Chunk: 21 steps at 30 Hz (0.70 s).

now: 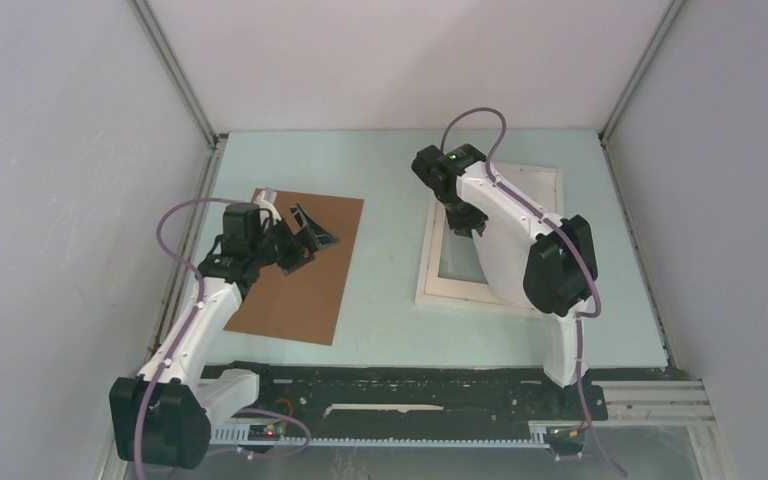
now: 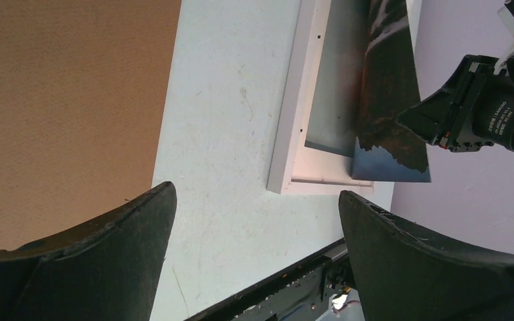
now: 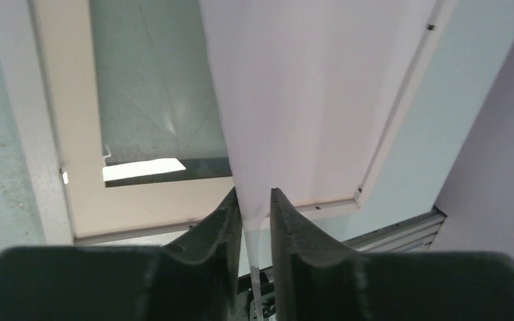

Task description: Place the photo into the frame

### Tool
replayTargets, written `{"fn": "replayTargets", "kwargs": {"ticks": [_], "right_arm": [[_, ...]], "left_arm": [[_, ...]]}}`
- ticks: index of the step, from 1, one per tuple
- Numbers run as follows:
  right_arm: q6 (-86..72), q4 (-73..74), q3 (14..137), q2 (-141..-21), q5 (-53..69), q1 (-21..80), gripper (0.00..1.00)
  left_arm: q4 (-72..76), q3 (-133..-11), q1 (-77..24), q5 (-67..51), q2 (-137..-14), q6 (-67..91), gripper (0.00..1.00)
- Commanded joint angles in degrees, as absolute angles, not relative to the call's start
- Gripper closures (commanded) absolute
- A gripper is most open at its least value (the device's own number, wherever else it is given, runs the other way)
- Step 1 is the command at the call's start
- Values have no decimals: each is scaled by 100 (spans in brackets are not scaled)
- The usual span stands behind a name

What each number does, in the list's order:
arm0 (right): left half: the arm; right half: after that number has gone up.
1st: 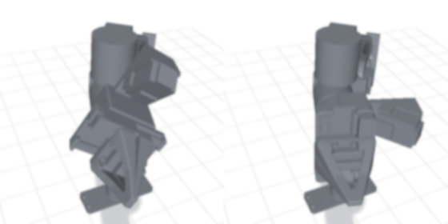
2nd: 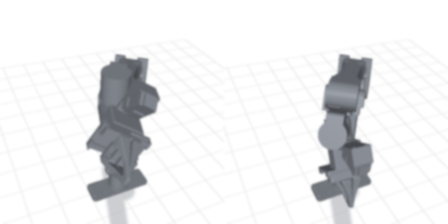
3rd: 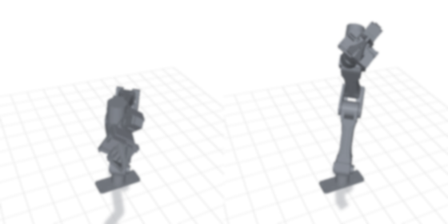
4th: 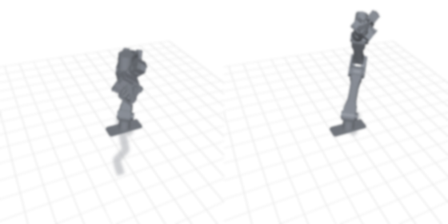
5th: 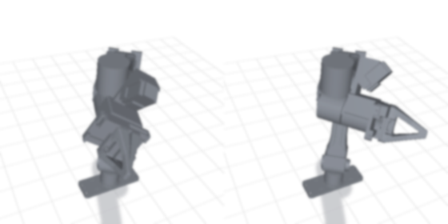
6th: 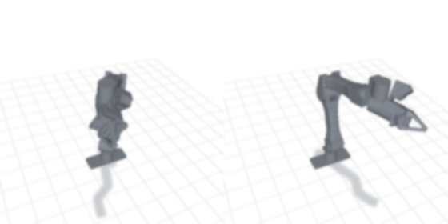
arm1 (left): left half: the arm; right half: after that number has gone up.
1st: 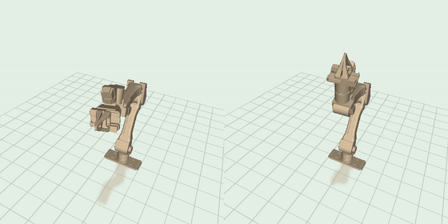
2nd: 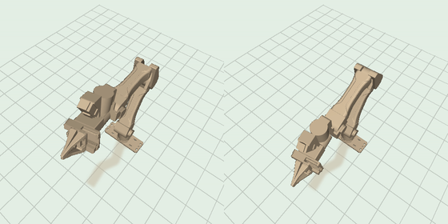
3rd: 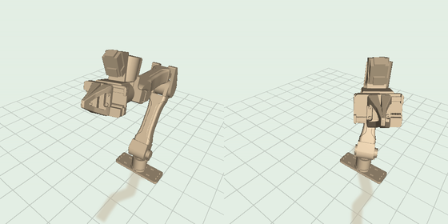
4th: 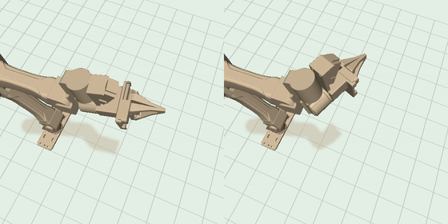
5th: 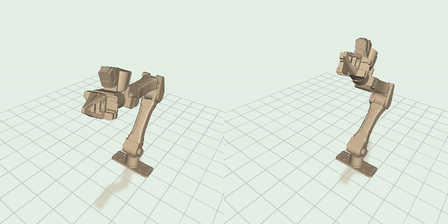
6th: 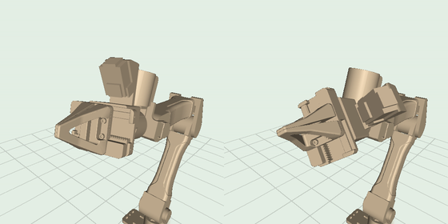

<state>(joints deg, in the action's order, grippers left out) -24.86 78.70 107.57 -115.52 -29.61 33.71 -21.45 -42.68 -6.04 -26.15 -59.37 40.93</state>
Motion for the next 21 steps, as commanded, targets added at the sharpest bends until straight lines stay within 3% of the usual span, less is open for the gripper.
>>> {"fn": "replayTargets", "kwargs": {"ticks": [1, 5, 9, 13, 21], "right_arm": [[-2275, 7444, 10751, -11535, -2360, 3264, 65], [-2077, 7020, 10750, -11273, -1392, 3146, 33], [-1940, 6101, 10438, -10652, 257, 2885, 17], [-2078, 5548, 9964, -10258, 985, 2589, 14], [-2624, 3841, 8121, -9667, 2271, 2098, 22]], "left_arm": [[-1989, -4285, -635, -2747, -5903, 4006, 1], [-1916, -4263, -633, -2756, -5923, 4063, 1], [-1907, -4263, -633, -2735, -5933, 4082, 1], [-1890, -4274, -633, -2735, -5943, 4112, 1], [-1890, -4229, -633, -2741, -5937, 4122, 1]]}}
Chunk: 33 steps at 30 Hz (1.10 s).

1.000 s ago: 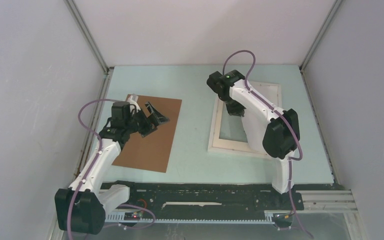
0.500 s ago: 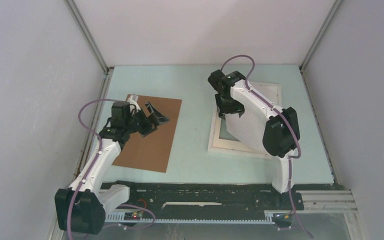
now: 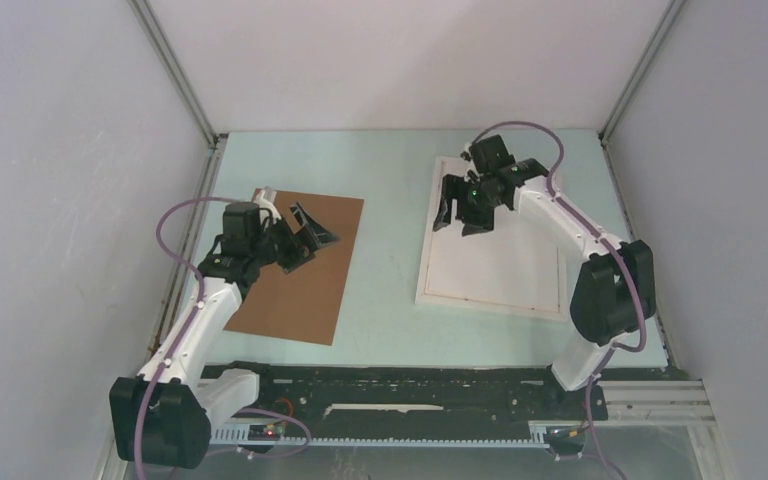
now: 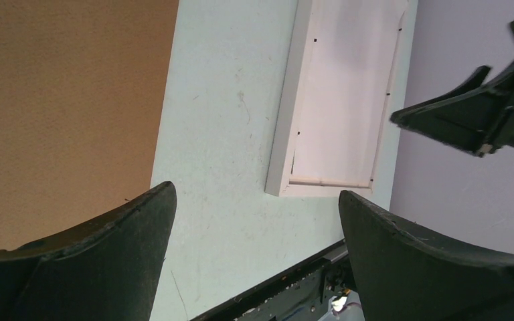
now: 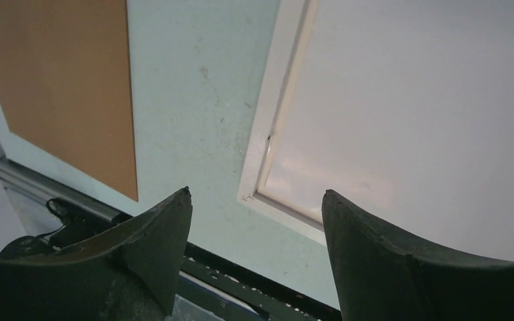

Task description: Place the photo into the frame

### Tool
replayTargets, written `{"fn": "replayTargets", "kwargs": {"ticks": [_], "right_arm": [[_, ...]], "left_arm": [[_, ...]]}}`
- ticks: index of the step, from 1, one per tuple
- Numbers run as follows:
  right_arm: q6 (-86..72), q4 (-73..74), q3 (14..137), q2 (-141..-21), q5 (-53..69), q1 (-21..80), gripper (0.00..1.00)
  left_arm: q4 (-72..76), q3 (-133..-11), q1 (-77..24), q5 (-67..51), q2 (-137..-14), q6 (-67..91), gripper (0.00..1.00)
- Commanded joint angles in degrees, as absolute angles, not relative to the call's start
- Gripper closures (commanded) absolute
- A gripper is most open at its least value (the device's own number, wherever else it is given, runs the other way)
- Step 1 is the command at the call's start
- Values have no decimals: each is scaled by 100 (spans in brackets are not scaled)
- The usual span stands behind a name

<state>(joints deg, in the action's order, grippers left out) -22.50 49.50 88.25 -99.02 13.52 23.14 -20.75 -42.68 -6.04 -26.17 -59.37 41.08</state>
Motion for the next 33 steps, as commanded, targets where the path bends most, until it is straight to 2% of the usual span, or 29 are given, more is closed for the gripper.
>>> {"fn": "replayTargets", "kwargs": {"ticks": [1, 5, 9, 18, 23, 33], "right_arm": [[-2697, 3575, 7912, -9596, 2397, 1955, 21], [-2895, 2912, 7511, -9637, 2828, 1392, 20], [-2953, 2601, 7497, -9937, 2841, 924, 16], [-3283, 1757, 7744, -10784, 3403, 106, 15], [-2714, 2527, 8313, -11225, 2828, 122, 16], [-2790, 2074, 7650, -11293, 3217, 228, 17]], "left_arm": [[-1890, -4216, -638, -2749, -5936, 4122, 1], [-1897, -4201, -651, -2762, -5932, 4066, 0], [-1899, -4201, -705, -2801, -5990, 4056, 0], [-1966, -4233, -791, -2763, -6102, 3937, 0], [-2093, -4316, -791, -2656, -6155, 3814, 0], [-2065, -4382, -802, -2567, -6395, 3814, 0]]}}
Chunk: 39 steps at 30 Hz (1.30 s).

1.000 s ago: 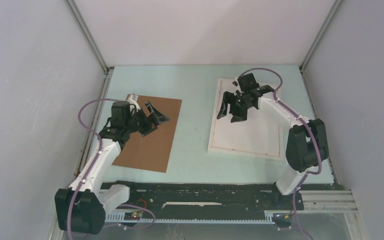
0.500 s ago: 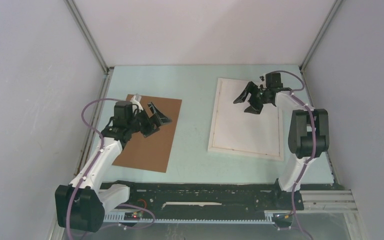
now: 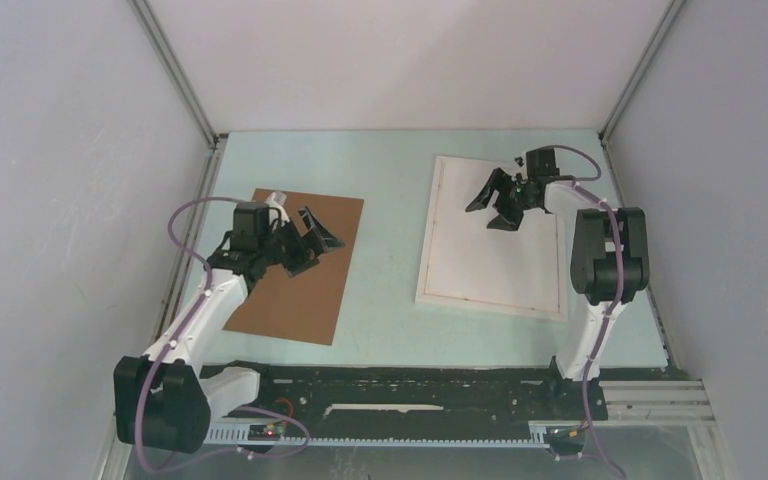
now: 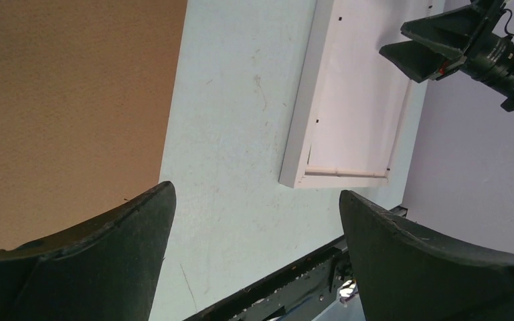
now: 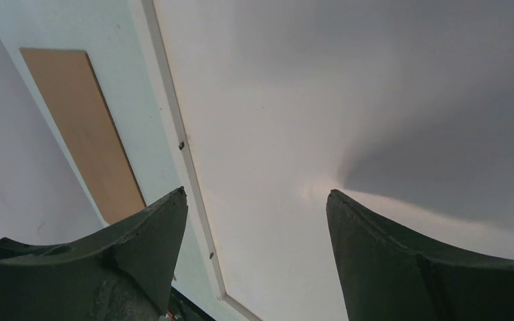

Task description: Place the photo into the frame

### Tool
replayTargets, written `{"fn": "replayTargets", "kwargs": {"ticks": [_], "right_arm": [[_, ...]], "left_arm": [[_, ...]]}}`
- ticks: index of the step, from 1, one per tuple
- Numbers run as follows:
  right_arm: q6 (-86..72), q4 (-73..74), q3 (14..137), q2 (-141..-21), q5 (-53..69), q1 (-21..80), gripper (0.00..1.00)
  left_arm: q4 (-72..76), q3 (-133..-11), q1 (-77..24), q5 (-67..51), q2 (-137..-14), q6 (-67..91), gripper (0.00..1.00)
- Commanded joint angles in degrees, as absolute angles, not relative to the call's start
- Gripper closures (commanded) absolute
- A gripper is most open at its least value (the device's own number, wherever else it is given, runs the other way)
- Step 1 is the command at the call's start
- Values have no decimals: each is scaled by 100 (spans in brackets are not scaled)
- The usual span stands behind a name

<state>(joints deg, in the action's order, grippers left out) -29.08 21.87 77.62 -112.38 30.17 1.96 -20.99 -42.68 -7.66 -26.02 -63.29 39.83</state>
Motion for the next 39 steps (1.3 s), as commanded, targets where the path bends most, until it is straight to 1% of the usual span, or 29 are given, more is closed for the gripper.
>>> {"fn": "replayTargets", "kwargs": {"ticks": [1, 5, 8, 12, 16, 19, 25, 30, 34, 36, 39], "right_arm": [[-2780, 2105, 7647, -11307, 3229, 228, 17], [-2855, 2016, 7660, -11181, 3509, 223, 17], [-3054, 1964, 7952, -10972, 3719, 178, 17], [-3175, 2026, 8536, -10871, 3373, 65, 15], [-3552, 1732, 8899, -11186, 3435, -219, 14], [-3782, 1514, 9307, -11610, 3445, -306, 15], [-4164, 1222, 10598, -12647, 3504, -334, 15], [-4247, 1247, 11671, -13592, 3289, -334, 15], [-4272, 1544, 12622, -14344, 3301, -321, 16], [-4268, 1688, 12923, -14589, 3308, -298, 16], [-4189, 1739, 12937, -14720, 3291, -252, 17]], "left_arm": [[-2068, -4391, -800, -2562, -6406, 3814, 0], [-2074, -4442, -820, -2523, -6437, 3795, 0], [-2147, -4538, -993, -2263, -6473, 3663, 0], [-2296, -4766, -1374, -2039, -6568, 3627, 0], [-2355, -4897, -1753, -1869, -6559, 3694, 0], [-2360, -4904, -1942, -1773, -6569, 3763, 0], [-2356, -4930, -2103, -1616, -6667, 3830, 0], [-2340, -4980, -2163, -1521, -6856, 3864, 0], [-2233, -5001, -2300, -1541, -7099, 3938, 0], [-2116, -4973, -2394, -1616, -7246, 4051, 0], [-1944, -4940, -2552, -1698, -7407, 4178, 0]]}}
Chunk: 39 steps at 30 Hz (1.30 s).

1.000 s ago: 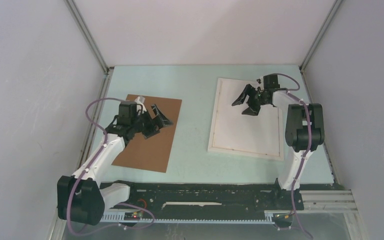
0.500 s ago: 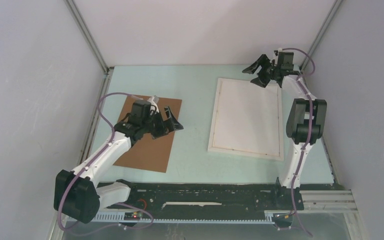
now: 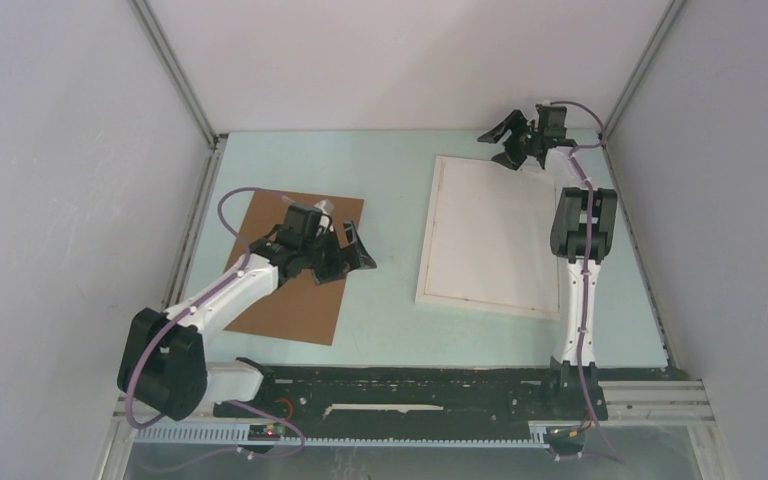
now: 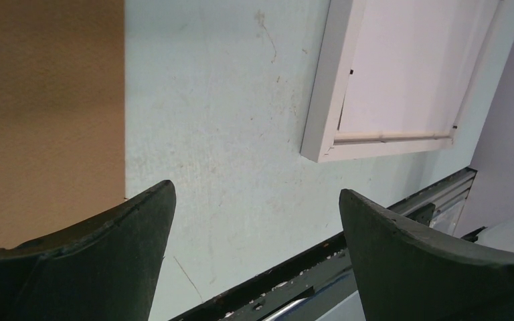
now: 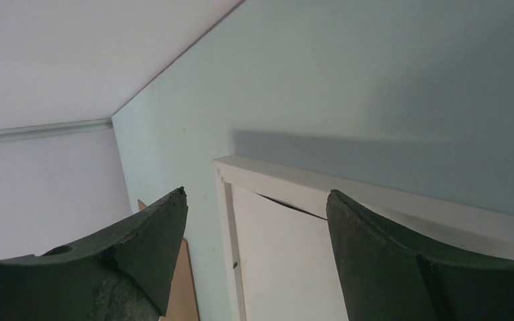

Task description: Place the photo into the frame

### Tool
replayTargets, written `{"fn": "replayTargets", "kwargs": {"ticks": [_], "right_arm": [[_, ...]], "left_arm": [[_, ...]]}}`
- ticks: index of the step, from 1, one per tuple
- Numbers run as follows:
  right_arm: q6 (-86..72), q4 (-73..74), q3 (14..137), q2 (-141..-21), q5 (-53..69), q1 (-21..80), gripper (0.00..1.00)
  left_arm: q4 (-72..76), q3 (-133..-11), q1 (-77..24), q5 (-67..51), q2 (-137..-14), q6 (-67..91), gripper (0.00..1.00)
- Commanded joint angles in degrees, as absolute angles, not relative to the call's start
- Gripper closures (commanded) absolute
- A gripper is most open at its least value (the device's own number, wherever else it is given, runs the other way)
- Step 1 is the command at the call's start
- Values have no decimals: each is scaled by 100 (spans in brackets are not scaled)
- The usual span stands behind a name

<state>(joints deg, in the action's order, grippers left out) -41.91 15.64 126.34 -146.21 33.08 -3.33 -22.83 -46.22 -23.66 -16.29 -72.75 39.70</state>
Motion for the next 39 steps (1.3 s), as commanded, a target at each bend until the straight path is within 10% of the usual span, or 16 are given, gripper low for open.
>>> {"fn": "replayTargets", "kwargs": {"ticks": [1, 39], "right_arm": [[-4145, 1803, 12907, -14737, 3279, -235, 17], [-3101, 2340, 10976, -12719, 2885, -868, 18]], "left_arm": [[-1924, -4940, -2609, -1679, -7443, 4195, 0], [-991, -4720, -3079, -2438, -8028, 4876, 0]]}}
